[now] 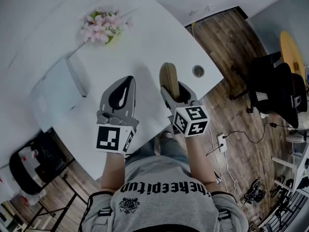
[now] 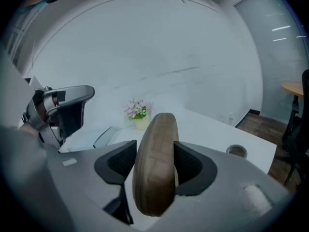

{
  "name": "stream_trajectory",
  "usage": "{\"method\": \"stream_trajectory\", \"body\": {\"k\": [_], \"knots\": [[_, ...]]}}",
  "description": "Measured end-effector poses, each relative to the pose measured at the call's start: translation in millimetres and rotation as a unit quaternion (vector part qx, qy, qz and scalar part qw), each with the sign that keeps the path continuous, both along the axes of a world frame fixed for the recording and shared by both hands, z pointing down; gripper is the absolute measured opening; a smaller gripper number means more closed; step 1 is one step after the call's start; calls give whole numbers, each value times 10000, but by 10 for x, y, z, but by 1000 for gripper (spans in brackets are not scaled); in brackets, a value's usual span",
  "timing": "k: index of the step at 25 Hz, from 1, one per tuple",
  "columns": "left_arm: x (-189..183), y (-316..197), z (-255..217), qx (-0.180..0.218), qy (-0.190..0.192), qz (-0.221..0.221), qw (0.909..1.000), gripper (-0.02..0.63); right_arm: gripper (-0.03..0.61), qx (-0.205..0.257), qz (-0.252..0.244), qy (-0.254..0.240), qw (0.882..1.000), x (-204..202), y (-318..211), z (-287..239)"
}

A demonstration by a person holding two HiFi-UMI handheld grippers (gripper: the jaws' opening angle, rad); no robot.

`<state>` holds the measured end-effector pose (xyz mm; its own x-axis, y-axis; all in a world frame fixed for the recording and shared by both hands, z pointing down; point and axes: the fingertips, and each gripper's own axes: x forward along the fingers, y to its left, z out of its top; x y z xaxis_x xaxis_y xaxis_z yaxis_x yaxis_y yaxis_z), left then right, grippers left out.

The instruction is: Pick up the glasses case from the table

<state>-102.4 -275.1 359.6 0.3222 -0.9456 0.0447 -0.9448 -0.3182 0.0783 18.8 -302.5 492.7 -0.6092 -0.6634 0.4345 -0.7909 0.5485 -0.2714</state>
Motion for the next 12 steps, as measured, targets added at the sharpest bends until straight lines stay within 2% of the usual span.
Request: {"method": "stream_trajectory", "body": {"k": [5,12], "knots": [[41,161,-112,99,-54,-197,9997,18,236,373,-196,-60,9991,54,84,-276],[136,373,-256,235,-135,-410,9988,18,236,595,-405,-244,9971,129,215,-511]]}}
